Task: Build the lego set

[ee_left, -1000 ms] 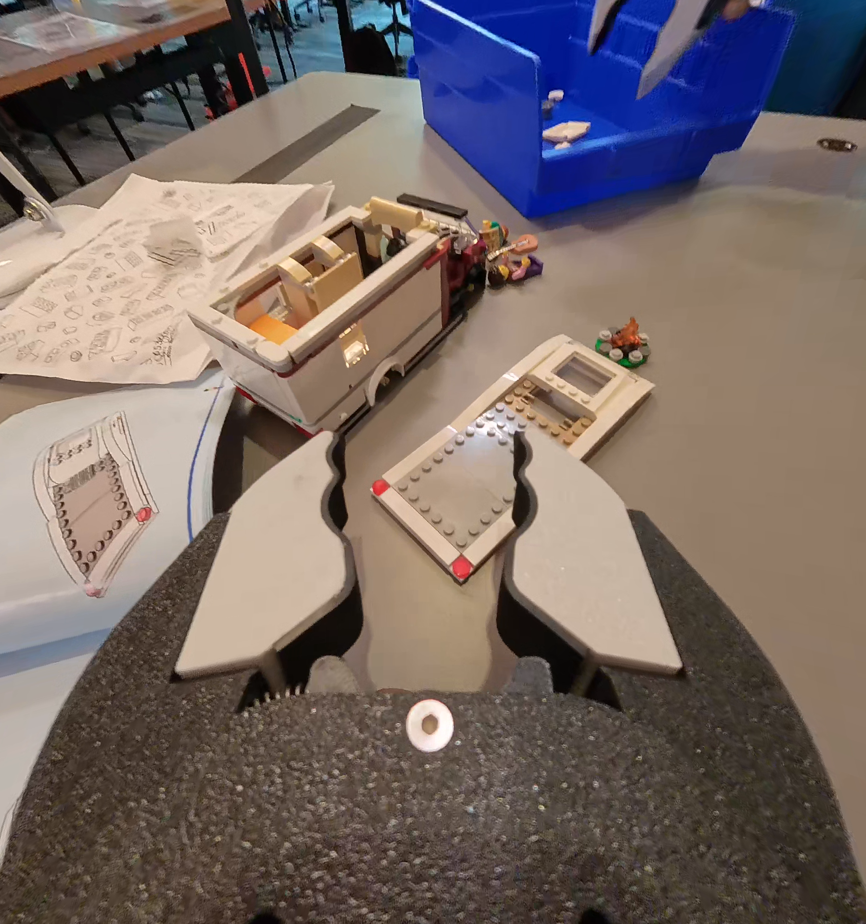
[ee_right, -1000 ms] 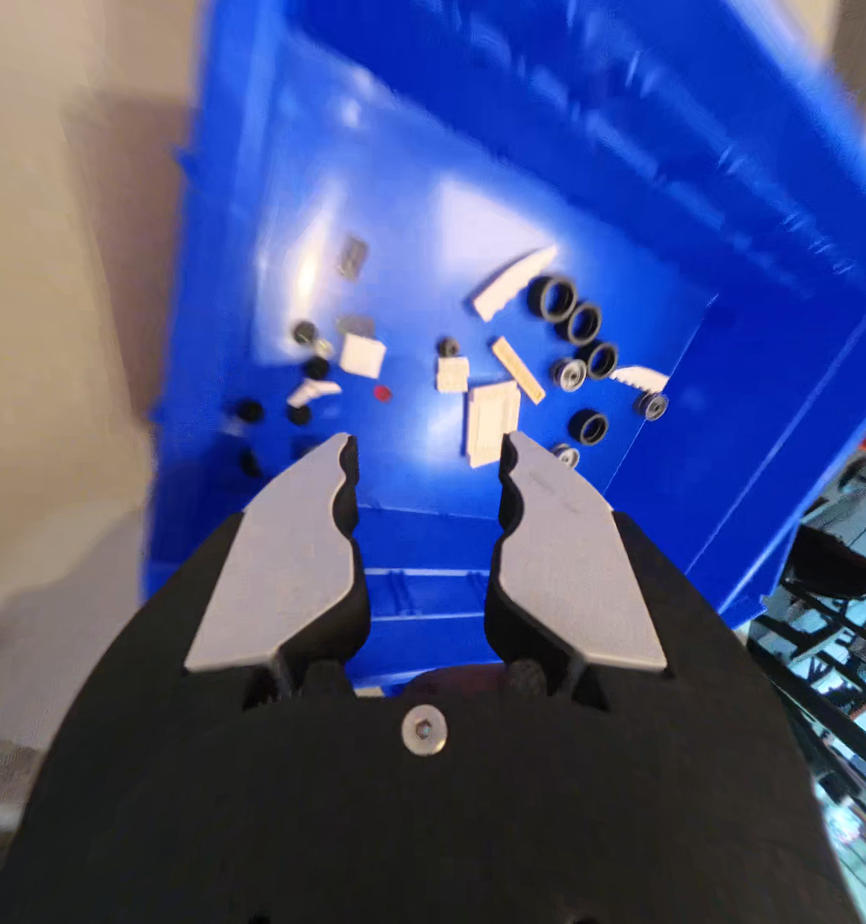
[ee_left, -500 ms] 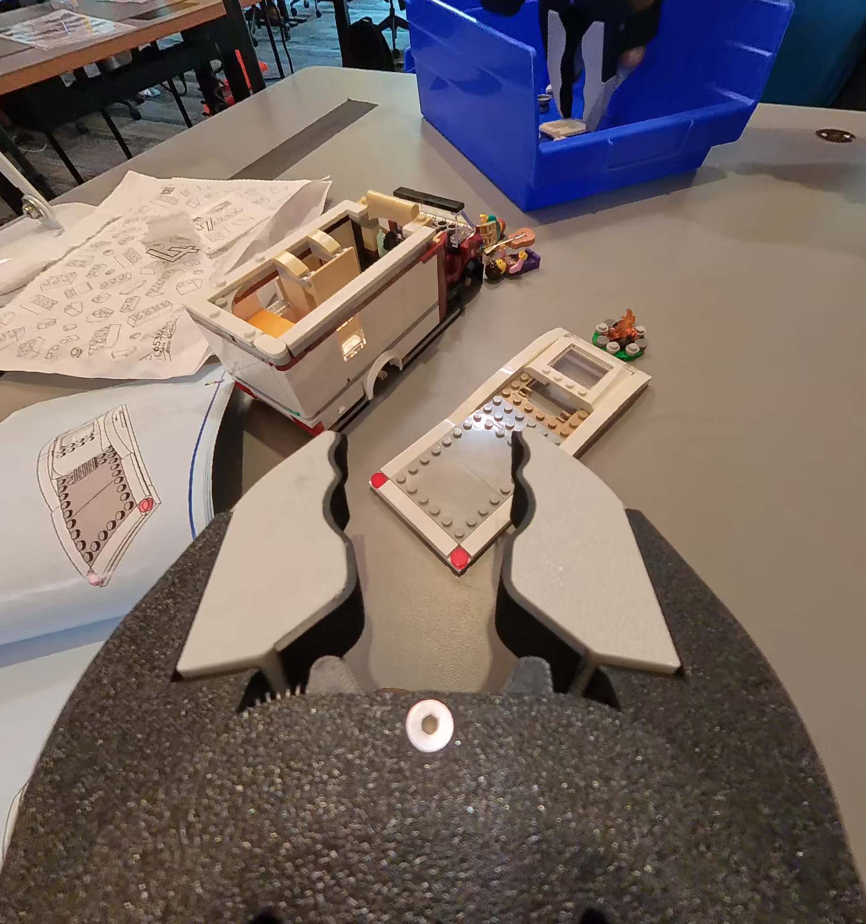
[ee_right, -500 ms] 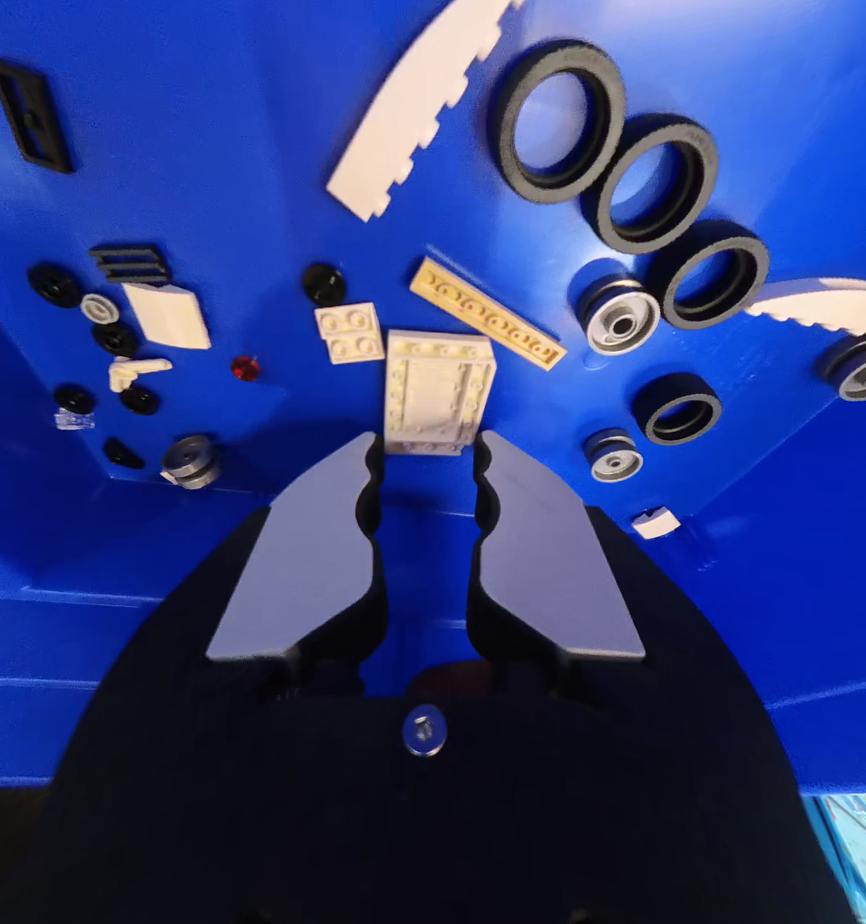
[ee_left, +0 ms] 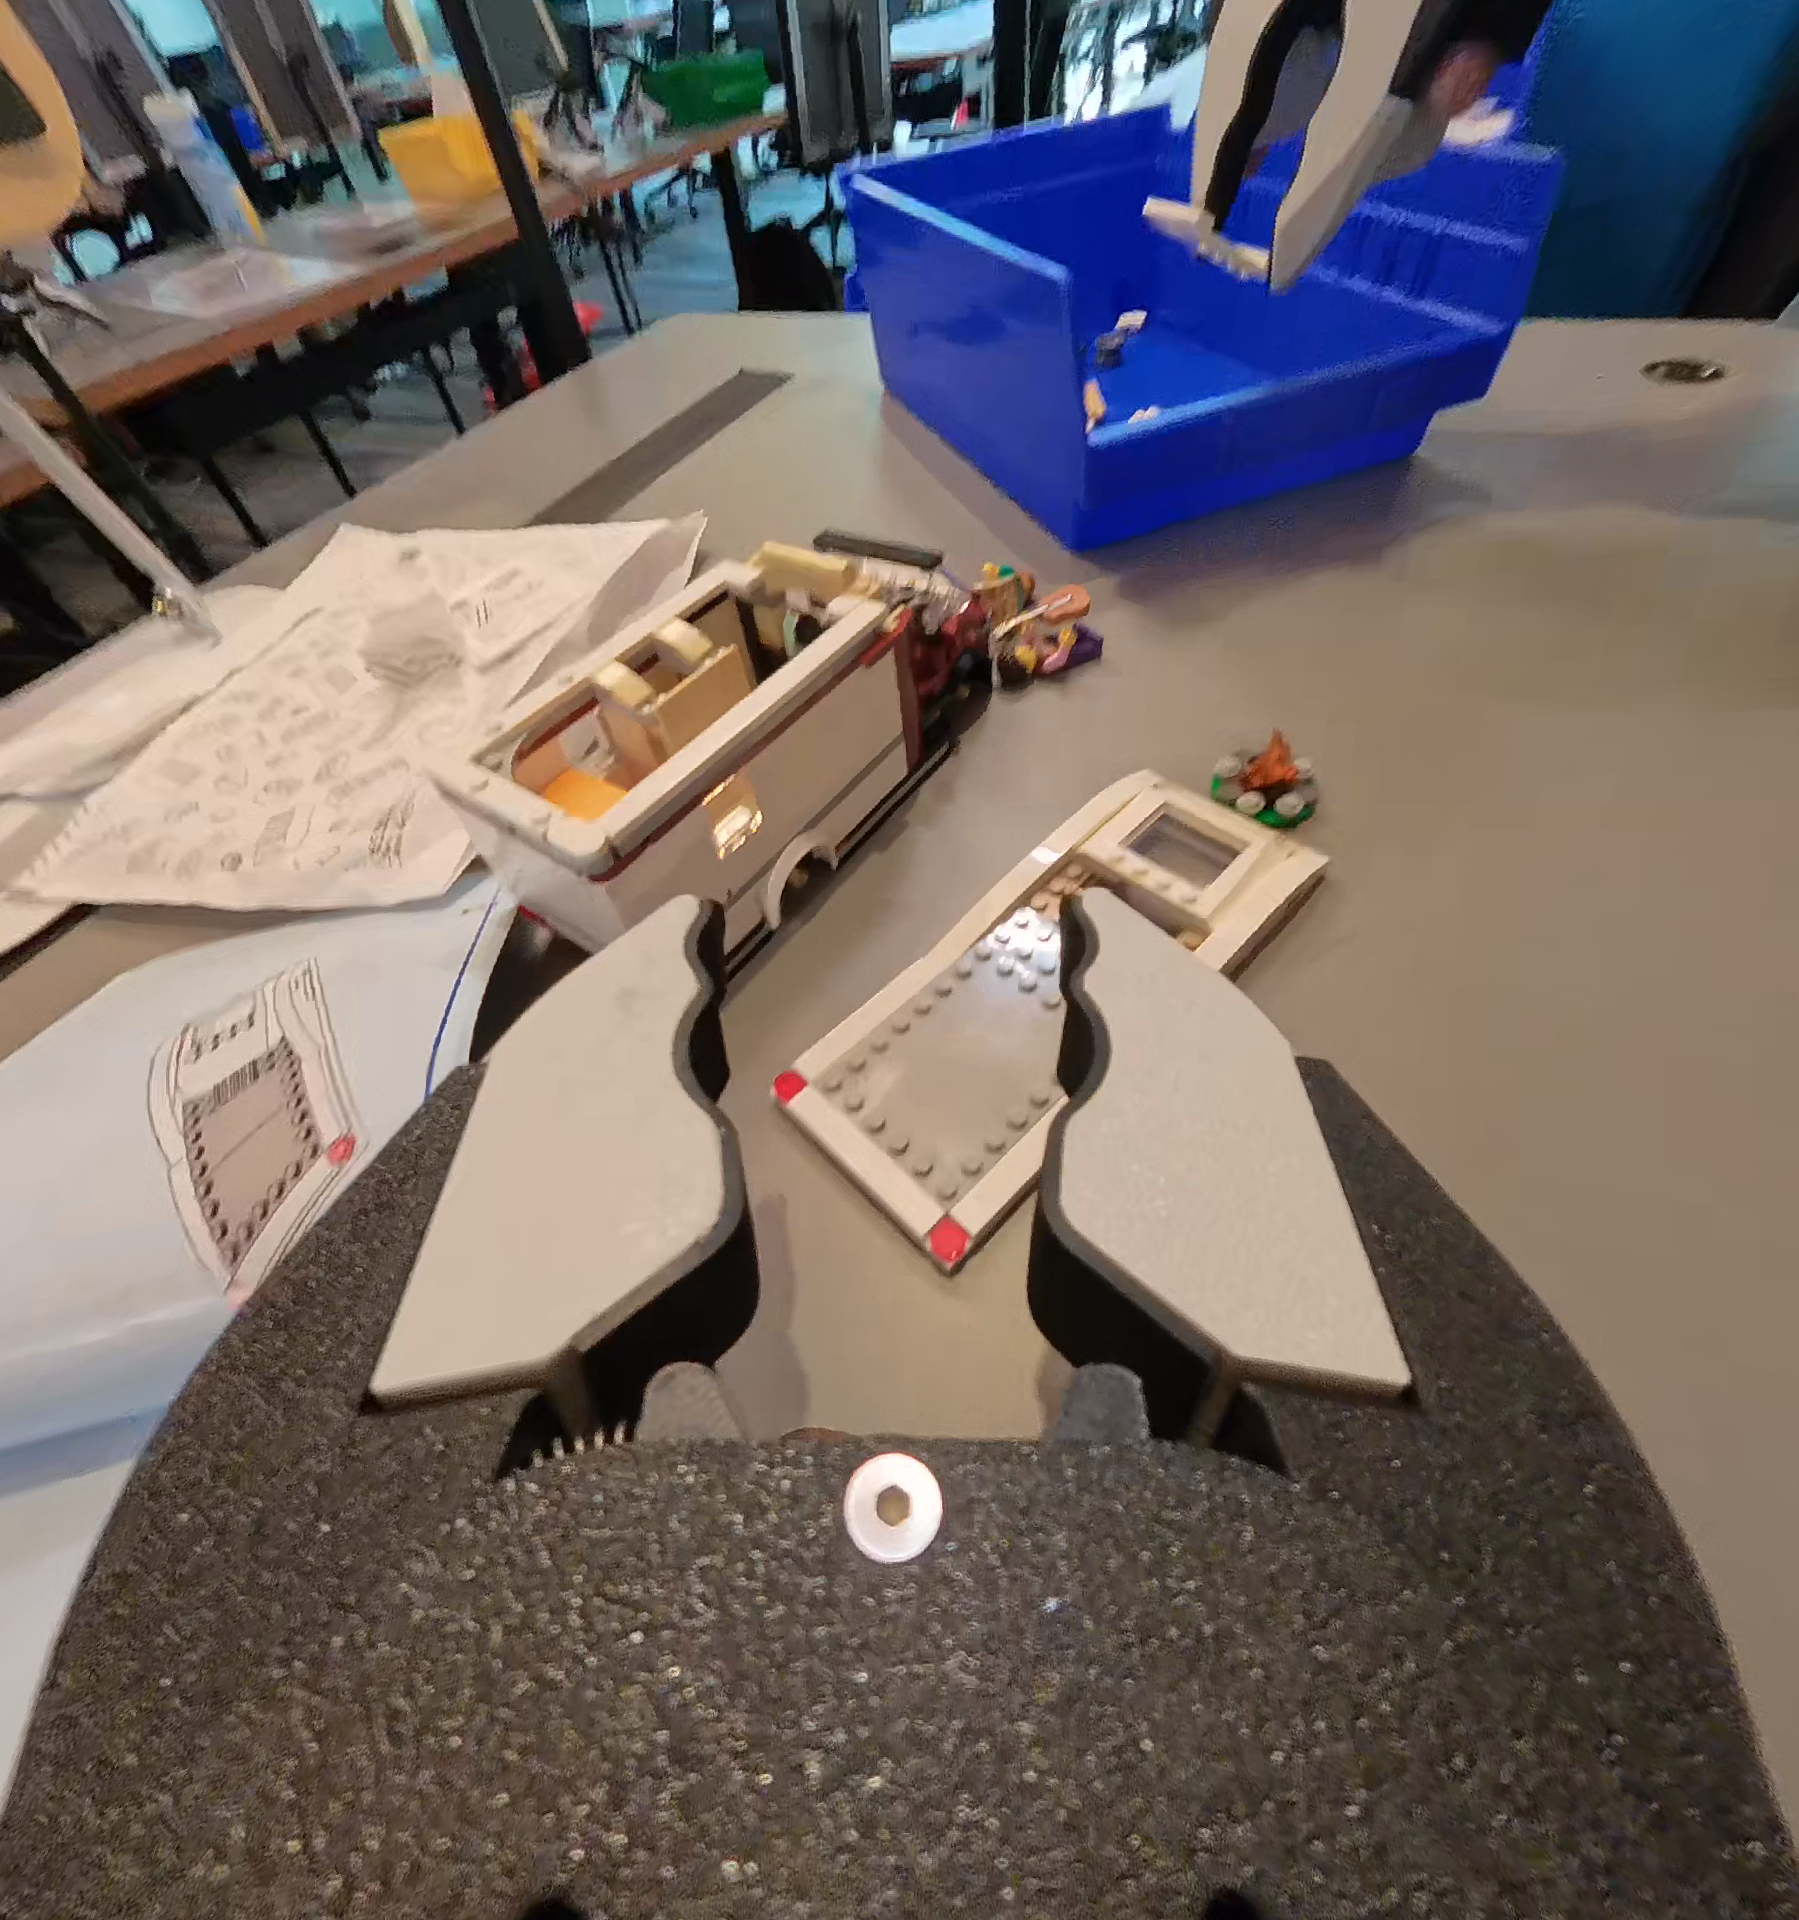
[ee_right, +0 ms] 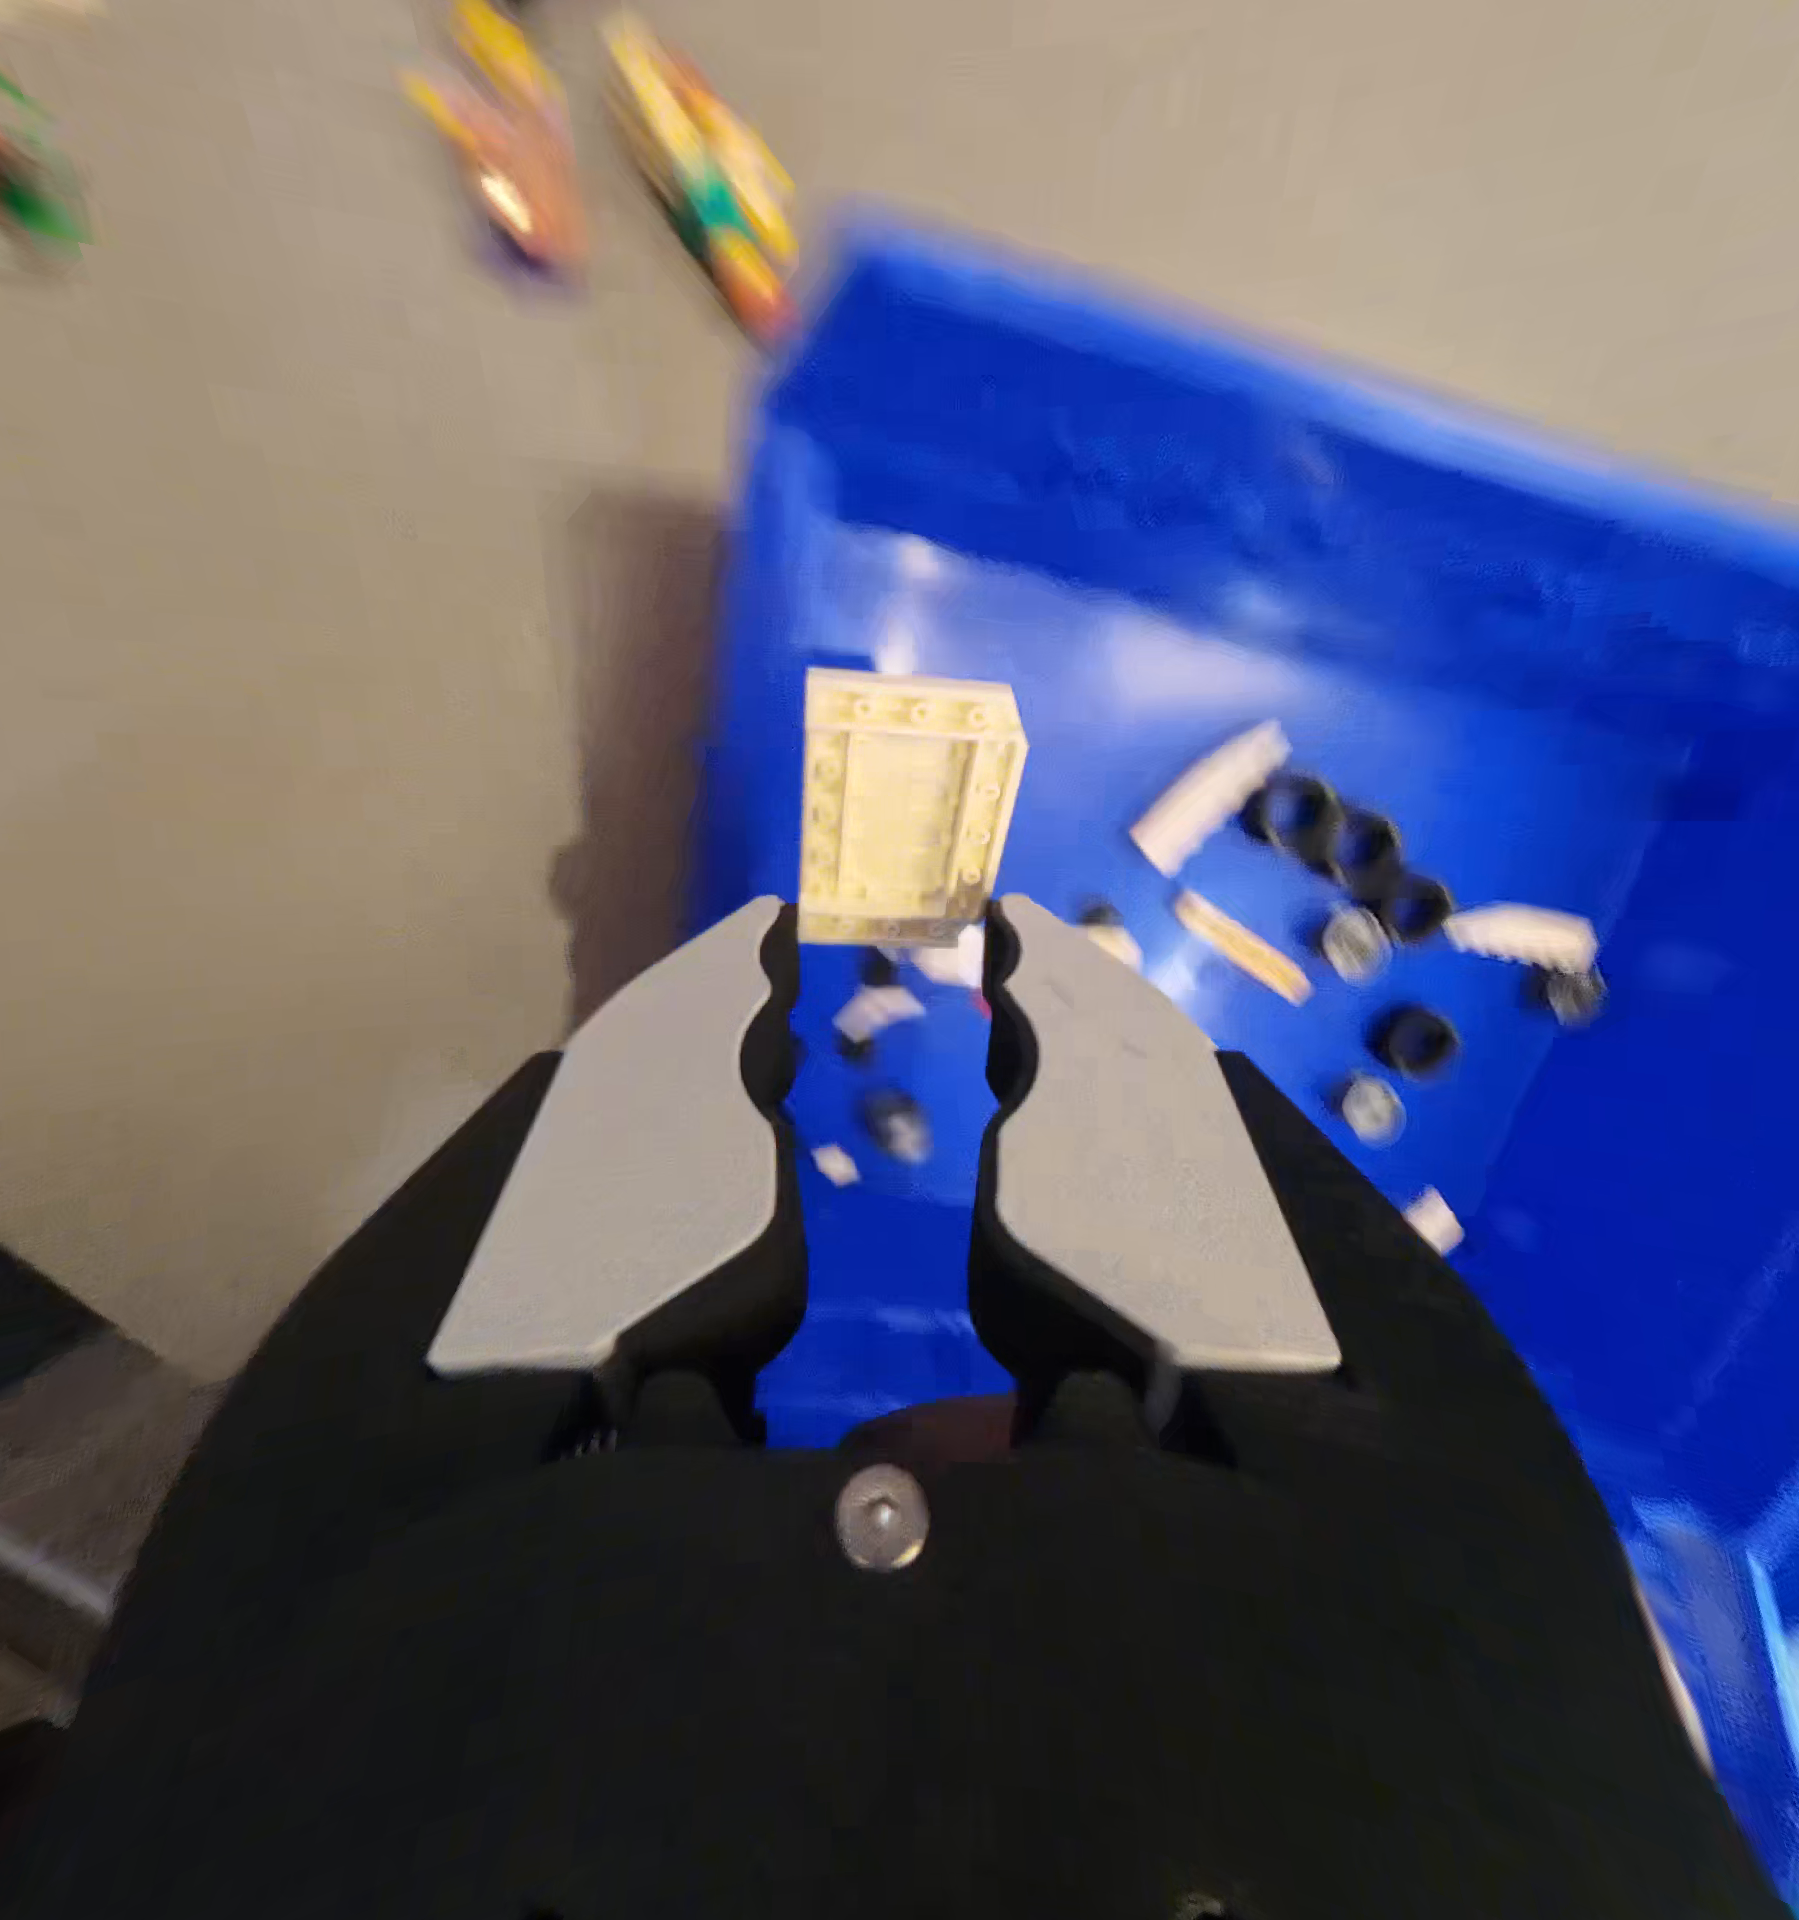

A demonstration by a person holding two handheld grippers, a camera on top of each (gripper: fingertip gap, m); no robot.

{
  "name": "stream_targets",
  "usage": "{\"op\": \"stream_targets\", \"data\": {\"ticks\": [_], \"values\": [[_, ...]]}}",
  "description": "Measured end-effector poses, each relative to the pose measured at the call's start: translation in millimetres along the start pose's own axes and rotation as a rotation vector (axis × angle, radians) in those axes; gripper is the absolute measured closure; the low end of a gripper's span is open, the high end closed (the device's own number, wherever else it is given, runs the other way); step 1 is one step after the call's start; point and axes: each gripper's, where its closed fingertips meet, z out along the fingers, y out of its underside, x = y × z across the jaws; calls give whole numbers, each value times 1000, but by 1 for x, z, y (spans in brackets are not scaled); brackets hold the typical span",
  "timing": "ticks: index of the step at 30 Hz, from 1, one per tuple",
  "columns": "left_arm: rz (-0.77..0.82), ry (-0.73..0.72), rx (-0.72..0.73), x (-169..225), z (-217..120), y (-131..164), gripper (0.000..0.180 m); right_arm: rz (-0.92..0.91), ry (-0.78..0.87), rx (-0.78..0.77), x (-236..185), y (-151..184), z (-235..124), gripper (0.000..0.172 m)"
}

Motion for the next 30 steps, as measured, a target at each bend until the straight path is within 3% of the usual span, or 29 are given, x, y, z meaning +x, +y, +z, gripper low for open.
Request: {"op": "stream_targets", "data": {"ticks": [5,10,18,23,27,30], "values": [[84,86,97,28,8,-16,118,-45,-238,377,-119,-109,9,138],[257,67,94,41,14,-10,115,47,-461,514,-179,-171,43,138],[551,-57,78,45,16,-6,108,144,-619,592,-202,-213,48,138],[596,-134,131,41,14,-15,108,149,-721,624,-218,-224,42,138],[612,-144,186,44,10,-22,124,137,-761,627,-225,-225,43,138],[629,-149,199,46,8,-25,125,128,-775,641,-227,-224,42,138]]}}
